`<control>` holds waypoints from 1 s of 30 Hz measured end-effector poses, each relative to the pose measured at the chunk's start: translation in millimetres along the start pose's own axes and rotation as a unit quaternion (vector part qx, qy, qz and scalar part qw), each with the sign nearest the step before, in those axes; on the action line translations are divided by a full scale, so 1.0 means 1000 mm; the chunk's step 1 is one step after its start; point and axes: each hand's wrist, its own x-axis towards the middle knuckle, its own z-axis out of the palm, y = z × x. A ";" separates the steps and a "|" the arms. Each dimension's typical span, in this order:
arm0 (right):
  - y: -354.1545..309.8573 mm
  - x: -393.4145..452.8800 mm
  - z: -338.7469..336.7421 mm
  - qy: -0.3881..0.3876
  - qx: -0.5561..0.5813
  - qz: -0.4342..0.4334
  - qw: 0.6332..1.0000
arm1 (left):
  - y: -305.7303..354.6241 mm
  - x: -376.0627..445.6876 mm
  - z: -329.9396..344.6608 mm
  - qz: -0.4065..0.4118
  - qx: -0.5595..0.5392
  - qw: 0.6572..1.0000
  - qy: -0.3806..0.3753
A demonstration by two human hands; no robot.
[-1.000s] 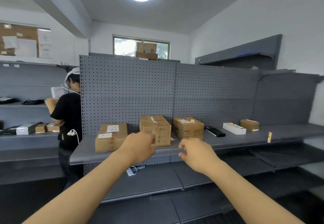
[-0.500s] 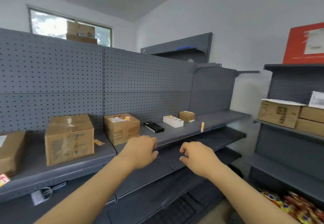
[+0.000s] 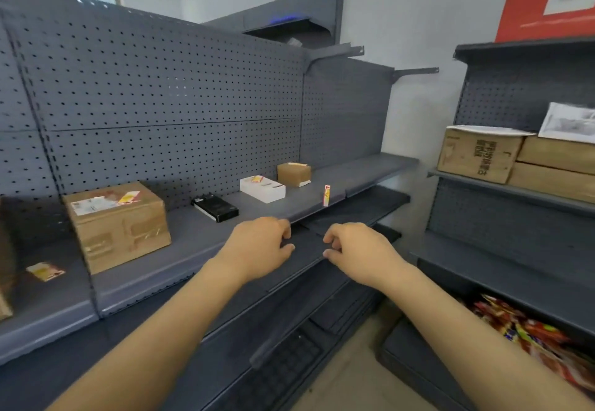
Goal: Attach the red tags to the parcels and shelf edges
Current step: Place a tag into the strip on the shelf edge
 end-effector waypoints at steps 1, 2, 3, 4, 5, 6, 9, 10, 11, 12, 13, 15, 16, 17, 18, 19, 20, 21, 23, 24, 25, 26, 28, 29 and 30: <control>0.011 0.012 0.005 0.000 0.000 0.004 1.000 | -0.002 0.015 0.010 0.006 0.001 1.000 0.002; 0.021 0.024 0.010 0.000 0.002 0.009 1.000 | -0.004 0.030 0.020 0.014 0.003 1.000 0.002; 0.031 0.036 0.014 -0.004 0.004 0.016 1.000 | -0.006 0.046 0.028 0.021 0.005 1.000 -0.001; 0.041 0.048 0.018 -0.009 0.006 0.023 1.000 | -0.005 0.061 0.036 0.027 0.007 1.000 -0.005; 0.051 0.060 0.021 -0.014 0.008 0.028 0.999 | -0.005 0.076 0.044 0.032 0.007 0.999 -0.010; 0.061 0.072 0.024 -0.015 0.010 0.032 0.999 | -0.004 0.092 0.052 0.037 0.007 0.999 -0.012; 0.089 0.105 0.033 -0.006 0.024 0.048 0.999 | 0.000 0.140 0.074 0.043 -0.007 0.999 -0.014; 0.099 0.114 0.036 -0.008 0.030 0.051 0.998 | 0.001 0.154 0.081 0.040 -0.016 0.999 -0.016; 0.110 0.122 0.040 -0.010 0.036 0.056 0.998 | 0.002 0.168 0.089 0.037 -0.026 0.999 -0.021; 0.121 0.130 0.044 -0.011 0.039 0.059 0.997 | 0.003 0.181 0.097 0.033 -0.034 0.999 -0.026; 0.133 0.139 0.050 -0.012 0.040 0.062 0.997 | 0.003 0.194 0.106 0.029 -0.042 0.998 -0.032; 0.156 0.157 0.062 -0.016 0.038 0.064 0.997 | 0.003 0.219 0.125 0.020 -0.053 0.998 -0.040; 0.169 0.167 0.068 -0.021 0.036 0.062 0.997 | 0.004 0.232 0.134 0.015 -0.056 0.997 -0.043; 0.181 0.179 0.074 -0.025 0.035 0.058 0.997 | 0.004 0.245 0.144 0.010 -0.057 0.997 -0.048; 0.192 0.191 0.080 -0.028 0.037 0.055 0.997 | 0.004 0.258 0.153 0.005 -0.057 0.997 -0.053; 0.203 0.204 0.085 -0.029 0.039 0.050 0.998 | 0.004 0.271 0.162 -0.001 -0.055 0.997 -0.056; 0.214 0.217 0.089 -0.028 0.042 0.042 0.998 | 0.004 0.284 0.171 -0.007 -0.053 0.997 -0.056; 0.224 0.231 0.094 -0.026 0.045 0.033 0.998 | 0.003 0.297 0.178 -0.015 -0.049 0.997 -0.054; 0.243 0.257 0.103 -0.030 0.054 0.013 0.998 | 0.002 0.324 0.189 -0.037 -0.039 0.997 -0.049; 0.251 0.269 0.107 -0.037 0.060 0.004 0.998 | 0.001 0.335 0.194 -0.049 -0.034 0.997 -0.047; 0.260 0.281 0.111 -0.044 0.065 -0.005 0.997 | 0.000 0.346 0.200 -0.061 -0.029 0.997 -0.045; 0.268 0.294 0.115 -0.050 0.068 -0.013 0.996 | -0.001 0.357 0.206 -0.070 -0.023 0.996 -0.045; 0.281 0.320 0.121 -0.053 0.074 -0.027 0.996 | -0.004 0.376 0.216 -0.085 -0.017 0.995 -0.050; 0.287 0.332 0.124 -0.054 0.077 -0.035 0.995 | -0.007 0.385 0.221 -0.092 -0.016 0.994 -0.055; 0.291 0.344 0.127 -0.059 0.082 -0.041 0.994 | -0.010 0.393 0.226 -0.100 -0.015 0.993 -0.061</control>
